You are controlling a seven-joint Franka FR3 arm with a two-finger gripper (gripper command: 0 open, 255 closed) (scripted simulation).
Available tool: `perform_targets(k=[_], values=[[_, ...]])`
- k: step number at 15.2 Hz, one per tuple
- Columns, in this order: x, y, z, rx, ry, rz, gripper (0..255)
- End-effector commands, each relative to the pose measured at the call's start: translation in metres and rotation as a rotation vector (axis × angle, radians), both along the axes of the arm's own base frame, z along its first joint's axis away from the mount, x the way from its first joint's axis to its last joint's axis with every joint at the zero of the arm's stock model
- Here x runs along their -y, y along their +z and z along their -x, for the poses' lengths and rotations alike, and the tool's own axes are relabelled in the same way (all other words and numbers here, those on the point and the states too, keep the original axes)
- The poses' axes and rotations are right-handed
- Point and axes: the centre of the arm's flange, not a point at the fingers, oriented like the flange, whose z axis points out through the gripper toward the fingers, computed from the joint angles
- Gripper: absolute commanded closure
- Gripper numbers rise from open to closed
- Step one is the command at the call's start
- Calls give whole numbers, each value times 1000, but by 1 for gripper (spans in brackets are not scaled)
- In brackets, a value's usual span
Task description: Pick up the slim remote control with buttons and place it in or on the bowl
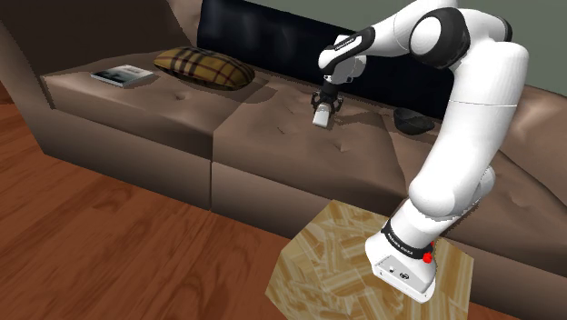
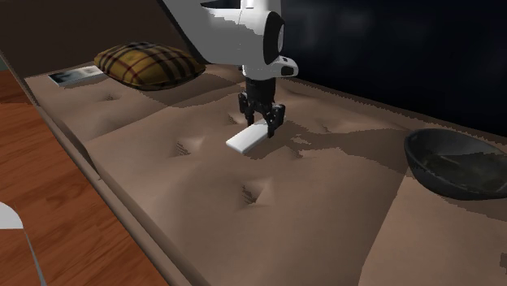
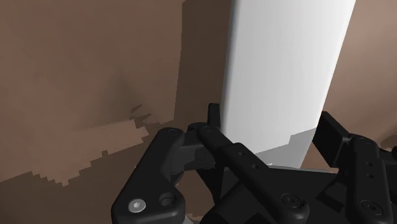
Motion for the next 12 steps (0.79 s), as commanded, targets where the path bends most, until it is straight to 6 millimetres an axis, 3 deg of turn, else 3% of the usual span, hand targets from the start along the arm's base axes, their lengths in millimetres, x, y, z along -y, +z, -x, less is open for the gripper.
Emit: perform_targets(k=[1,9,12], values=[[0,0,0,-1,0,0,255],[0,0,0,-1,0,0,255],[0,15,0,-1,0,0,255]])
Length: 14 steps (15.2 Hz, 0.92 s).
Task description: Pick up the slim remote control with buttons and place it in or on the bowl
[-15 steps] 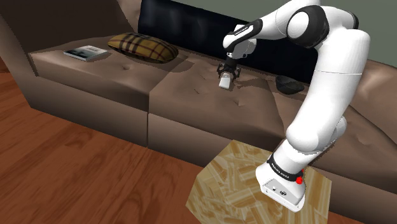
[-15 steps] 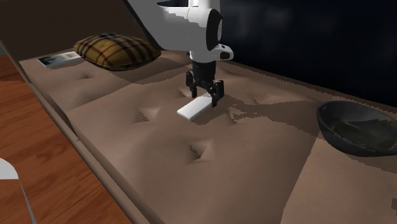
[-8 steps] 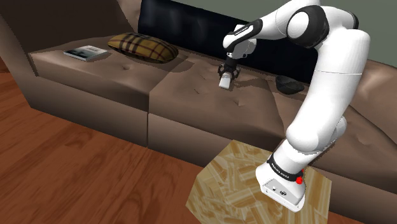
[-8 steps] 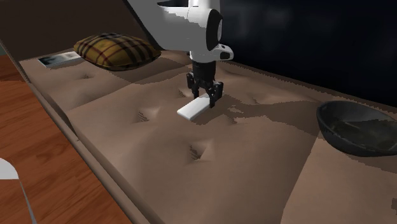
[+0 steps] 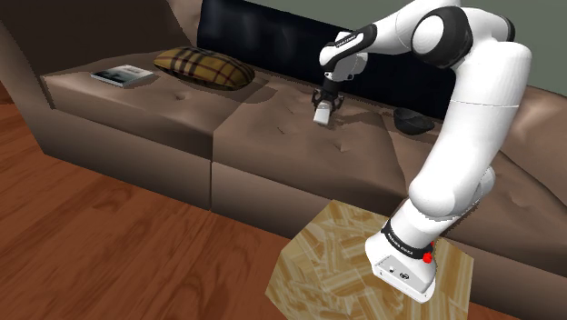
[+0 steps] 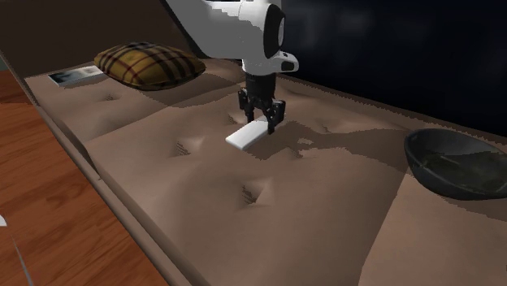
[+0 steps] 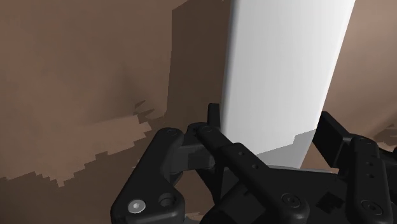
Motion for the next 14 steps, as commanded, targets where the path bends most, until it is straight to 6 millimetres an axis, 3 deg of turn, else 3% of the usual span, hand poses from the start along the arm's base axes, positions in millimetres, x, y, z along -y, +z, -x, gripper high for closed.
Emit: perform_targets(k=[1,14], values=[[0,10,0,0,0,0,255],[0,78,0,0,0,0,255]])
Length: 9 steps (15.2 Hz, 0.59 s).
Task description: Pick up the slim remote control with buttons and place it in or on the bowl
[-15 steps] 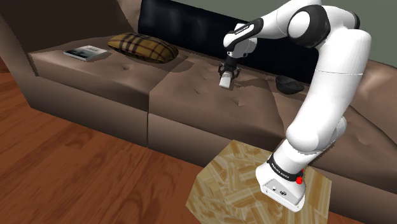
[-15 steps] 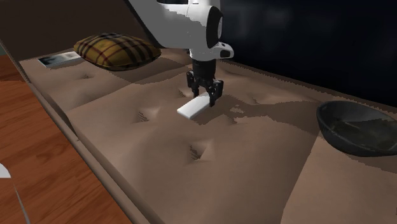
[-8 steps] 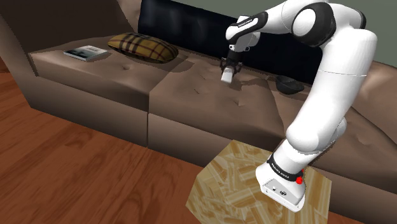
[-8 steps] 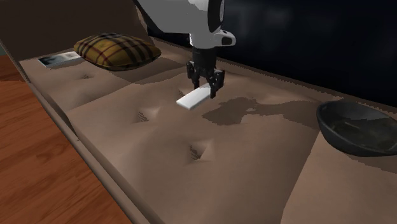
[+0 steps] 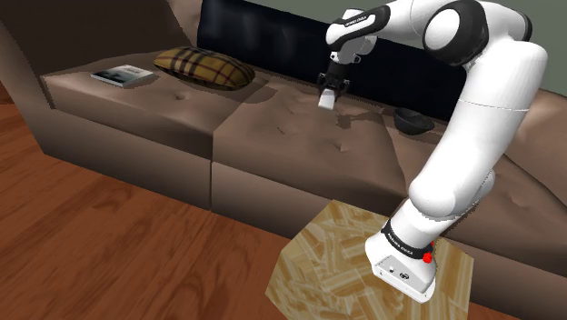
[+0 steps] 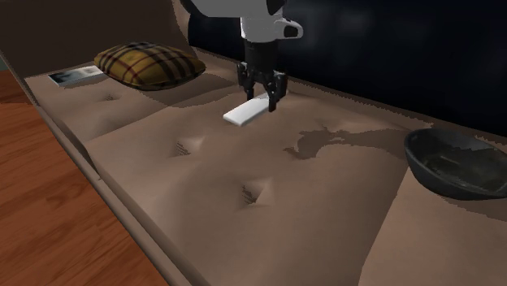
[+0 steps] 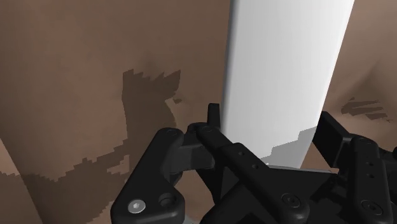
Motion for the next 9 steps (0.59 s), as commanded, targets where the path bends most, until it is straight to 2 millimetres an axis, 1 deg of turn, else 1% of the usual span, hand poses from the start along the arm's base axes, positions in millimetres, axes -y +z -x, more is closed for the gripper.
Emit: perform_targets(k=[1,9], values=[[0,11,0,0,0,0,255],[0,54,0,0,0,0,255]])
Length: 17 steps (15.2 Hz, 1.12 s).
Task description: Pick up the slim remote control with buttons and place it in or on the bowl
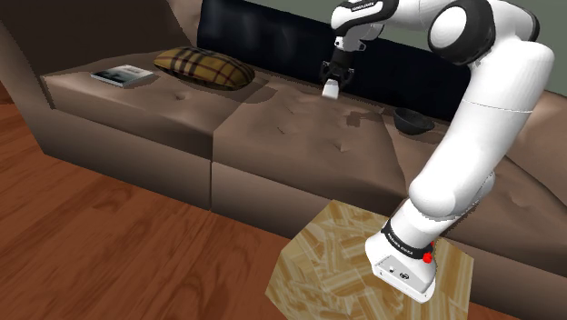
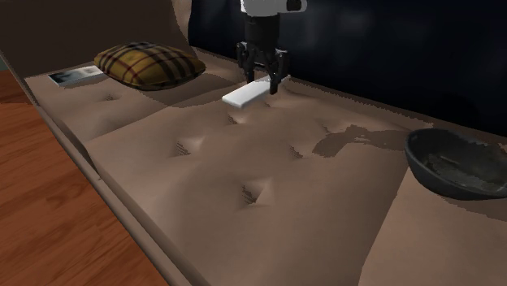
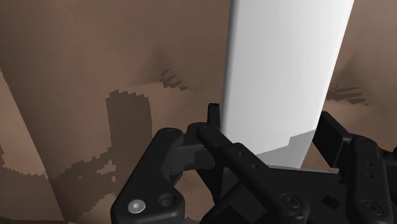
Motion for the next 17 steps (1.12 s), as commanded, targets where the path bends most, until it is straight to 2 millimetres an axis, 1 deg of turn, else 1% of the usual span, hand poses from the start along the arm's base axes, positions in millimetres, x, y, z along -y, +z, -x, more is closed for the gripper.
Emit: perform_targets(k=[1,4,5,17], values=[[-1,10,0,0,0,0,255],[-1,26,0,0,0,0,255],[-1,27,0,0,0,0,255],[104,28,119,0,0,0,255]])
